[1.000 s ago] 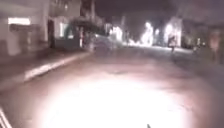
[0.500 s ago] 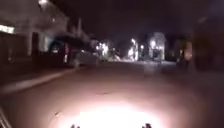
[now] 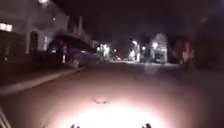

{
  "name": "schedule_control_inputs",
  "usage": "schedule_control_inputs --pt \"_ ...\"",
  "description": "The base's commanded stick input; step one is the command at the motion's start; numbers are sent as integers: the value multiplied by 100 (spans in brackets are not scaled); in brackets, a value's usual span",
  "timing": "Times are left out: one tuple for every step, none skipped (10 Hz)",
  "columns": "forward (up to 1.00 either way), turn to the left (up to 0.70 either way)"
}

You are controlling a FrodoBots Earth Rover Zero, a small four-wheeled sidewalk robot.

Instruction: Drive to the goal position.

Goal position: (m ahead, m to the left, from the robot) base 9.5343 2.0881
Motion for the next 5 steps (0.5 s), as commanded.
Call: schedule_control_inputs --pt "70 0" --pt "70 0" --pt "70 0" --pt "70 0" --pt "70 0"
